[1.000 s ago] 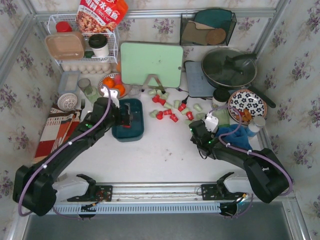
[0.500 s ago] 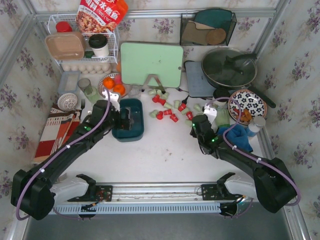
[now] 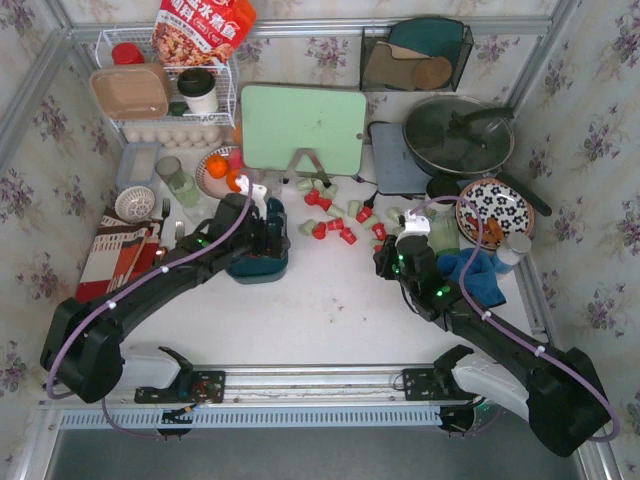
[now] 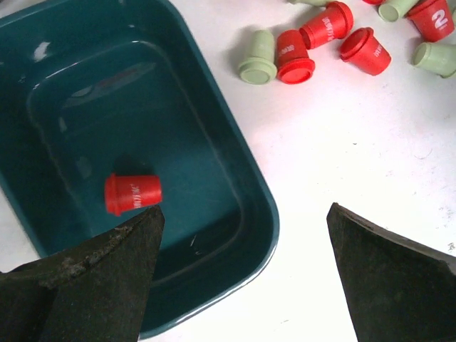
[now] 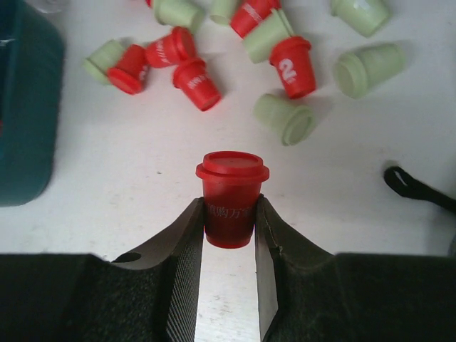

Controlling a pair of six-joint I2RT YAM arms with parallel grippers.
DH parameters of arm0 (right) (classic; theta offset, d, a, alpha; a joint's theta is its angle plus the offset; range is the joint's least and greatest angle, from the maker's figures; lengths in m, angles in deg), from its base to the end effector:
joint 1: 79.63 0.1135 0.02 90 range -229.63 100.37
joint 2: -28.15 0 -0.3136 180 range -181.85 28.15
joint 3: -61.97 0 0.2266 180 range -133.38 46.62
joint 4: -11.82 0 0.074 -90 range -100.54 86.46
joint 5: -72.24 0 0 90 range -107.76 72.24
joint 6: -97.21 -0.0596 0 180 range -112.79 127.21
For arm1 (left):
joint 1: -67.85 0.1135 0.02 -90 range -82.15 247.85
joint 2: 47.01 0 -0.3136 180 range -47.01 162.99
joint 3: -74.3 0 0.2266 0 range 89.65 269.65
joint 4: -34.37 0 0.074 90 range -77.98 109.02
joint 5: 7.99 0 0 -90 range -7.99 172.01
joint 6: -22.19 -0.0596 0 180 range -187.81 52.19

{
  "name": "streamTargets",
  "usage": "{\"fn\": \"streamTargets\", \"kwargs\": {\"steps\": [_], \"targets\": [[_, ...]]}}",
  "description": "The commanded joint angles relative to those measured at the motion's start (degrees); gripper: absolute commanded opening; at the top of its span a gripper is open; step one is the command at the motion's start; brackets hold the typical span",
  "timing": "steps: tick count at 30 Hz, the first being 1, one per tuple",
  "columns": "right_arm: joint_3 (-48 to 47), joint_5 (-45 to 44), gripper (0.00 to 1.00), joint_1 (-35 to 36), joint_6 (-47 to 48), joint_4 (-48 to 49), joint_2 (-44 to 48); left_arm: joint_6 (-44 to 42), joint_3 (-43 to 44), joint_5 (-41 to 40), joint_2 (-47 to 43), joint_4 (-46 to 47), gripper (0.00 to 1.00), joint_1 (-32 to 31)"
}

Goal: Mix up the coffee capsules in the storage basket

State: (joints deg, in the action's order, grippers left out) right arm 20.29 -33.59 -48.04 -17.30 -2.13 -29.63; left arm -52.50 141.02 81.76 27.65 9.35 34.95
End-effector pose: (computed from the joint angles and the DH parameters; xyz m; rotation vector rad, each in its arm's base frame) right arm 0.1654 0.0826 0.2502 0.0381 2.0878 0.3091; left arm 0.2298 -0.1484 0.3119 0.3316 2.1604 -0.4807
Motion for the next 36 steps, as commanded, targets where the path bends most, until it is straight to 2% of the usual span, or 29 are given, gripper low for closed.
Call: {"fn": "streamTargets", "kwargs": {"steps": [1,3,8,16,26,36], "targets": [[0.5,6.9,0.03,0.0,3.2,4.1,3.5,-1.7,1.0,2.8,2.8,5.2,0.99,-2.6],[1.4,10.5,0.03,0.1,4.8,6.8,6.0,-5.7,0.0,4.1,2.9,9.6,0.99,-5.8],[4.0,20.0,0.04,0.0,6.7,15.7,9.8,-24.1,-6.9,8.9,1.2,24.8,0.99,-14.5],[2.5,25.7,0.04,0.3,5.3,22.5,5.9,-40.8,-21.4,17.5,-1.3,52.2,0.99,-16.4],[1.8,27.2,0.04,0.6,6.4,24.7,0.2,-42.4,-19.6,19.8,0.0,51.5,0.99,-16.7],[2.0,26.9,0.04,0.6,7.3,22.9,2.8,-41.8,-19.0,18.6,3.1,54.2,0.99,-17.3]]}}
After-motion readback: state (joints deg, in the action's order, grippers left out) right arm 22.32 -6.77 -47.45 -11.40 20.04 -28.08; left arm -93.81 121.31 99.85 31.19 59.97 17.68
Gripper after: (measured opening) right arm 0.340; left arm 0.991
